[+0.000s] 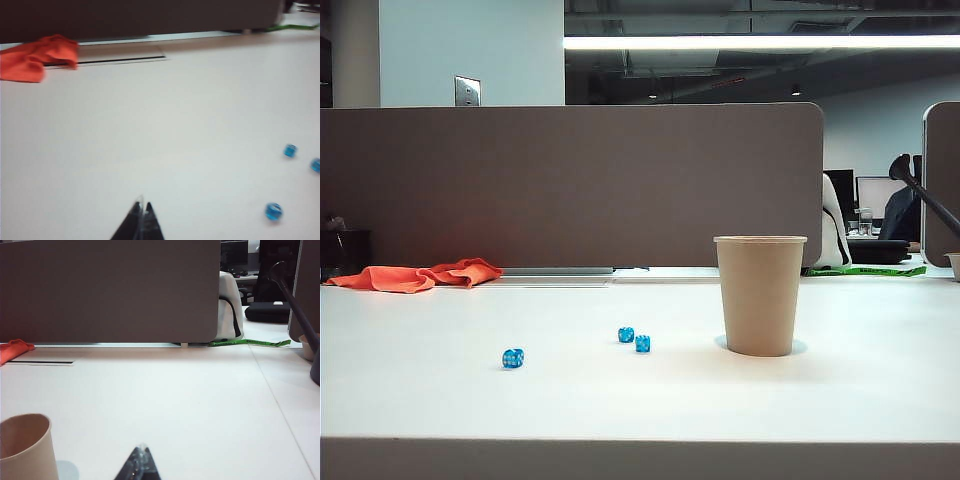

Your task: Pick up the dice with a different color and drop it into the paper cup.

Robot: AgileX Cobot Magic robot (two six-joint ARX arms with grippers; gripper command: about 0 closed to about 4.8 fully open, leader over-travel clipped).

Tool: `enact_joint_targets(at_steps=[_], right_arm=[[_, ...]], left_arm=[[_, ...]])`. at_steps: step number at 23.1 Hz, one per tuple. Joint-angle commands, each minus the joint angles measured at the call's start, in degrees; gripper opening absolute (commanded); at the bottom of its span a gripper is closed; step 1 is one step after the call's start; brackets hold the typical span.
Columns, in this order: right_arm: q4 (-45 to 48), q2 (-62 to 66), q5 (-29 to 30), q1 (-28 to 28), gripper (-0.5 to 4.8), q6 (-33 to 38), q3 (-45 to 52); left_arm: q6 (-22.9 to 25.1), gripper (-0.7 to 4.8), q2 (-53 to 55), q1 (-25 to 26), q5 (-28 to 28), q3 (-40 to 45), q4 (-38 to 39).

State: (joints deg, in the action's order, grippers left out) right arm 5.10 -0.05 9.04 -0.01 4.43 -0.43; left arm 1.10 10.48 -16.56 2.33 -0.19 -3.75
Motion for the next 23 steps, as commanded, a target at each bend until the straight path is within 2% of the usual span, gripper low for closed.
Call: enact_joint_targets(at_steps=[1,7,10,16,23], right_arm=[[0.74,-0.07,0.11,0.0,-0.01,-0.17,0.09],[0.81,-0.07,0.11,0.0,-0.01,-0.17,0.09],[2.01,-0.07,0.11,0.0,-0.01,-0.17,0.09],[3.74,-0.07,0.5,0.0,-0.01,-0.2,0.09],[3.82,-0.07,3.78,0.0,-0.01,-1.75,0.09]], left_arm=[[-1.25,-0.06,0.0,3.58,-0.35,-0.22,-3.15],[-1.4,-0.06,-0.02,10.45,-4.24,-0.22,-5.57],[-2.01,-0.06,-0.68,11.96,-4.96,-0.22,-7.1],[-2.01,-0.06,-9.79,11.93,-4.94,-0.24,-0.07],[-1.95,-0.06,-10.21,11.93,-4.46,-0.24,0.44]])
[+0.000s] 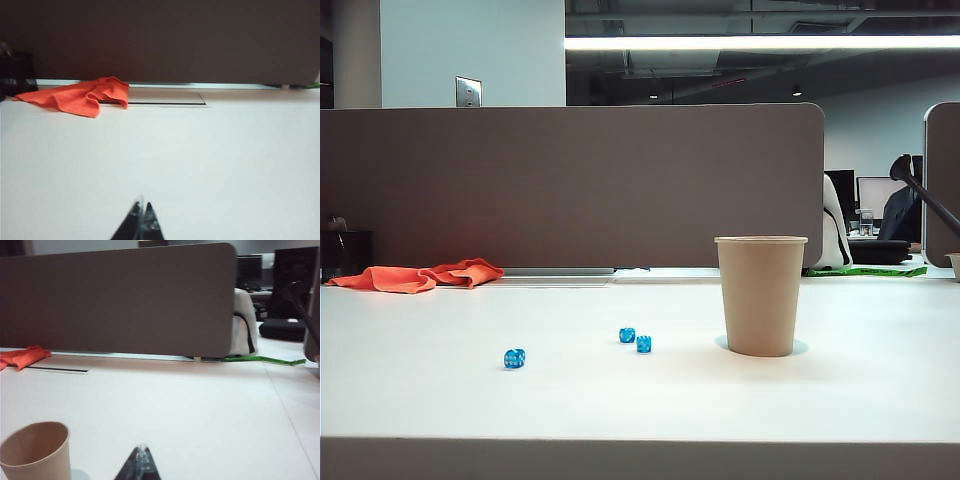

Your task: Pick up the dice with a different color and drop it into the paper cup.

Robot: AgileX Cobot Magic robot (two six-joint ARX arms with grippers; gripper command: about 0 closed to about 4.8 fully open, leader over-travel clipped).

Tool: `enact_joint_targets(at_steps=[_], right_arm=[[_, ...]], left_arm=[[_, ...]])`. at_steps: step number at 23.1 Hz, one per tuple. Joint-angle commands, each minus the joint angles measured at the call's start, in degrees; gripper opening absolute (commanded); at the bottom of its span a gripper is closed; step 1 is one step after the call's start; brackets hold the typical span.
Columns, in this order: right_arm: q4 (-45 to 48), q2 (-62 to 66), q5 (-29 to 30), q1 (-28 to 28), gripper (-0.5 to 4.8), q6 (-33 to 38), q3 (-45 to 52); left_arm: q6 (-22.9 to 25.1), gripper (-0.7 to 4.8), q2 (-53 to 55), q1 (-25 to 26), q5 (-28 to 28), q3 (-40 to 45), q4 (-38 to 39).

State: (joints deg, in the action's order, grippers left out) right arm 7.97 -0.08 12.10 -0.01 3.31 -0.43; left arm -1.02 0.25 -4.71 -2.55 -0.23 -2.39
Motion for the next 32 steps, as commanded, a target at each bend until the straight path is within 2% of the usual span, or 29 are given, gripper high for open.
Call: enact_joint_targets(at_steps=[1,3,8,14,16,18,21,25,32], right_arm=[[0.94,-0.04,0.72,0.0,-0.01,-0.85,0.09],[0.72,-0.04,0.72,0.0,-0.01,-1.79,0.09],[-0.44,-0.04,0.7,-0.02,-0.01,-3.85,0.09],[-1.92,-0.04,0.7,-0.02,-0.01,-3.74,0.09],[-1.97,-0.04,0.2,-0.07,-0.01,-3.28,0.09],[-2.1,-0.04,-0.83,-0.07,-0.01,-3.3,0.09],[-3.82,-0.04,-5.05,-0.07,-0.01,-3.28,0.09],[-6.62,-0.04,-7.69,-0.07,-0.01,-3.28,0.09],[-9.22,-0.04,-8.26,-0.07,-0.01,-1.77,0.09]], left_arm=[[0.17,-0.06,0.02,0.11,1.2,-0.17,-0.79],[0.98,-0.06,0.02,0.11,2.84,-0.2,-0.2],[8.17,-0.06,0.02,0.07,2.01,-0.2,1.51],[7.5,-0.06,0.02,0.07,2.1,-0.2,-1.62],[3.89,-0.06,0.02,0.07,2.12,-0.2,-1.57],[2.67,-0.06,0.02,0.07,2.14,-0.2,-1.57],[2.45,-0.06,0.02,0.07,2.1,-0.2,-1.6],[2.16,-0.06,0.02,0.07,2.1,-0.2,-1.6],[1.36,-0.06,0.02,0.07,2.1,-0.2,-1.6]])
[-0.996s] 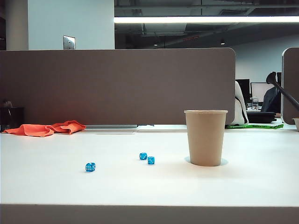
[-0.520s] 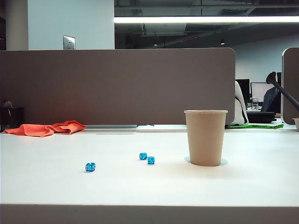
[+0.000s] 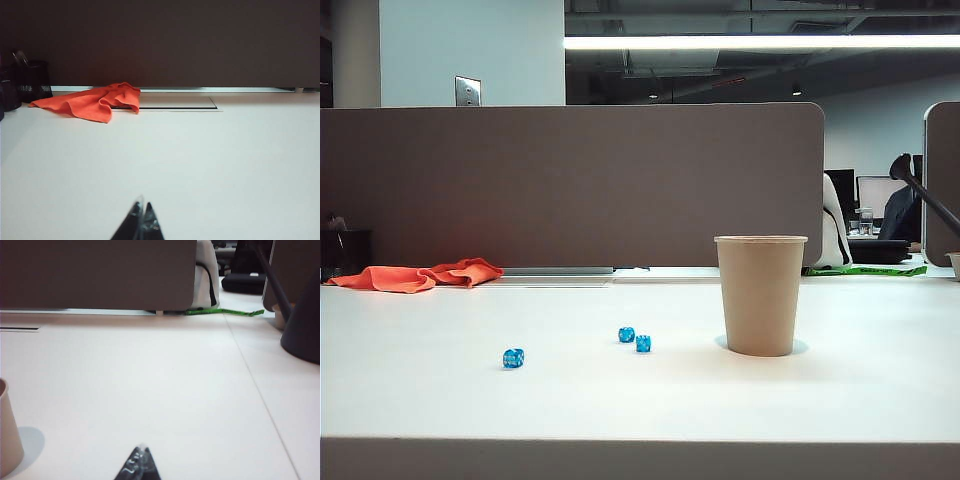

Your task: Pick up the dice with a different color and drop it into the paper cup.

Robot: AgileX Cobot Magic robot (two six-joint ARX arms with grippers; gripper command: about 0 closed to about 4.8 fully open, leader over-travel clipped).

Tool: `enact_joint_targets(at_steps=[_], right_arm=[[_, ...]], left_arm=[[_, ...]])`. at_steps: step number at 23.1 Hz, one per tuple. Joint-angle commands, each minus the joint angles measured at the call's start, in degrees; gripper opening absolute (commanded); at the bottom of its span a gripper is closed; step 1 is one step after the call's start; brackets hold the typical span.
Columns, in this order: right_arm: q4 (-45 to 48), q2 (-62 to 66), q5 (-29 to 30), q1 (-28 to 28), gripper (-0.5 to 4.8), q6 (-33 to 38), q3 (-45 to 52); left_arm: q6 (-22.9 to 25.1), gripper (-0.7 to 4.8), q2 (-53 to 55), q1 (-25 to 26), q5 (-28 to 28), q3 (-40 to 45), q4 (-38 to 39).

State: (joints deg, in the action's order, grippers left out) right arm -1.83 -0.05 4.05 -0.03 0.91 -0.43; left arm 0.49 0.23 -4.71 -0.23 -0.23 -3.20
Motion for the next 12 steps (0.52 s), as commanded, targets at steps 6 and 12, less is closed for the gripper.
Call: enact_joint_targets(at_steps=[6,12], right_arm=[[2.23,-0.07,0.24,-0.04,-0.01,1.16,0.09],[3.83,-0.07,0.98,-0.04,-0.01,2.34,0.09]], left_arm=[[-1.38,-0.06,0.04,0.07,-0.22,-0.2,-0.79],[-1.4,-0.06,0.04,0.07,-0.46,-0.2,-2.12]])
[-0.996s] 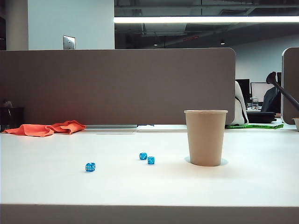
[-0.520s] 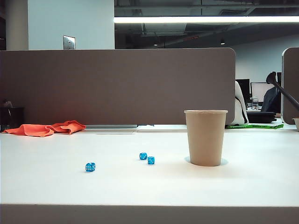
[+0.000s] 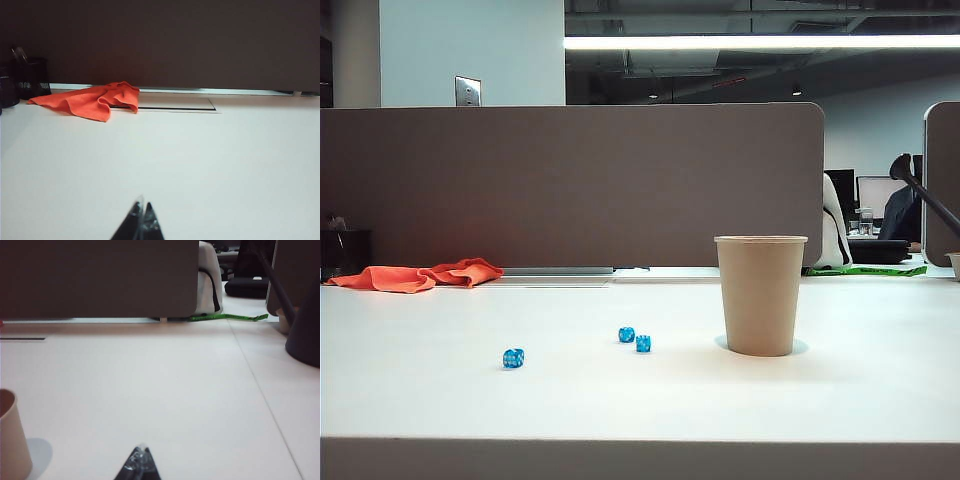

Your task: Pick up the dice with a different color and drop it into the paper cup.

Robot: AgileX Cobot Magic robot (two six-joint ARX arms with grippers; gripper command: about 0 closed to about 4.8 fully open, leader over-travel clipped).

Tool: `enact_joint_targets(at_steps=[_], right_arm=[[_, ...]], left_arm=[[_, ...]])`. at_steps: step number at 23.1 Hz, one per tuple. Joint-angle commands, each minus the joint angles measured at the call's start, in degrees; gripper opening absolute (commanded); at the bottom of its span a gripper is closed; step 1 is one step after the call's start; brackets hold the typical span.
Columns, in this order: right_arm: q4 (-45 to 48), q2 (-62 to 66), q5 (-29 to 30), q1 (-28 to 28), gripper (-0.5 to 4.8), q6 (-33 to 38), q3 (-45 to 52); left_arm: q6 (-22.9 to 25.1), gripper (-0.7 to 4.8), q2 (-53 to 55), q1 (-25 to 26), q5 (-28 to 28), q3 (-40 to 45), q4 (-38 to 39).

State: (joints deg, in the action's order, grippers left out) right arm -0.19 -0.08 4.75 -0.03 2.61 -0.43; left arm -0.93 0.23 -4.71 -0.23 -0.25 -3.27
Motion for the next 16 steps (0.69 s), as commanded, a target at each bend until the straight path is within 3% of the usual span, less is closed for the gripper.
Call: enact_joint_targets(at_steps=[1,16], right_arm=[[2.21,-0.04,0.28,-0.04,-0.01,0.63,0.09],[2.21,-0.04,0.35,0.02,-0.01,0.63,0.09]], left_arm=[[0.04,-0.06,0.04,0.07,-1.53,-0.17,-3.23],[0.07,-0.06,0.04,0.07,-1.44,-0.17,-3.96]])
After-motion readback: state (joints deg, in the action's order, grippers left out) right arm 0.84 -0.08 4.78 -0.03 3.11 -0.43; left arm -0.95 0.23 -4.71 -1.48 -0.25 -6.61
